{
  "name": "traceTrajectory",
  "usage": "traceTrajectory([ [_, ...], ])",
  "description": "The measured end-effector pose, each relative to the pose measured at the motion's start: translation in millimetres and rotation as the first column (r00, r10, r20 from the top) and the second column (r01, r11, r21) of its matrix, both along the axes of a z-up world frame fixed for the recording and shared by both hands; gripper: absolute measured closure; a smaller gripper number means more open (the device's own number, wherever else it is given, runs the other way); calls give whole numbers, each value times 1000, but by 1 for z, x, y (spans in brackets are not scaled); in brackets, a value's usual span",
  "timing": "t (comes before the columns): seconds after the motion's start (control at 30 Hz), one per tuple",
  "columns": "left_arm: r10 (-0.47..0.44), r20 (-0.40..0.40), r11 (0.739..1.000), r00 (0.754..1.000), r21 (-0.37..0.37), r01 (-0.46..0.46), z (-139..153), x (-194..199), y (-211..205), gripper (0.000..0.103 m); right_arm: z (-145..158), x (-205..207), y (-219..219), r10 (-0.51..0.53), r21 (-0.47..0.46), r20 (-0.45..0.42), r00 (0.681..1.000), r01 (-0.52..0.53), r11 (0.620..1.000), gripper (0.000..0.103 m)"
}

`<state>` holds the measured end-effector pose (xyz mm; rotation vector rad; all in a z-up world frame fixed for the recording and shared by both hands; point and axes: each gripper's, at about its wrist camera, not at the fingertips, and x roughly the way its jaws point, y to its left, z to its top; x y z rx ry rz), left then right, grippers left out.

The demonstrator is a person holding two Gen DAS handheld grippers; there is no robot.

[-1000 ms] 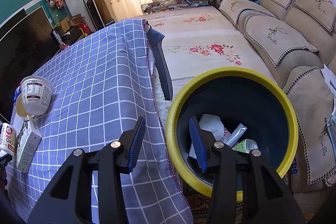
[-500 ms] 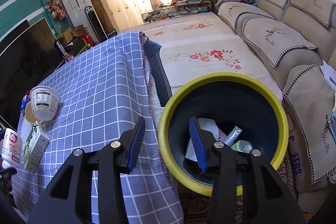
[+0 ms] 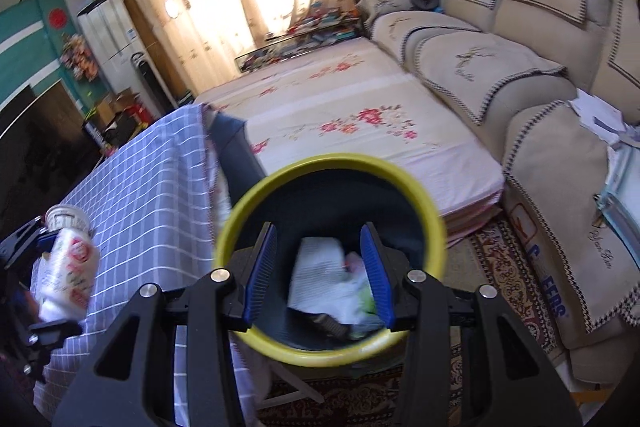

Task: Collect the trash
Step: 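Carry the pill bottle over the bin and open the left gripper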

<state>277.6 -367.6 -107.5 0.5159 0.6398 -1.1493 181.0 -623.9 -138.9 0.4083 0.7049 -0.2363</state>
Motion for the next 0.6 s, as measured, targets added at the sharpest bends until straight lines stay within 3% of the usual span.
traceTrajectory([
  [0.33, -18, -78, 999, 997, 41, 21, -29, 36, -110, 13, -11, -20, -35, -76, 23, -18, 997, 76, 997, 61],
  [0.47, 22, -102, 999, 995, 47, -17, -41, 51, -132, 12, -12, -20, -37, -84, 25, -21, 996, 85, 996, 60],
  [0.6, 89, -140, 996, 986, 11, -88, -37, 65, -127, 7, -7, -18, -31, -79, 11, -18, 997, 79, 997, 58],
])
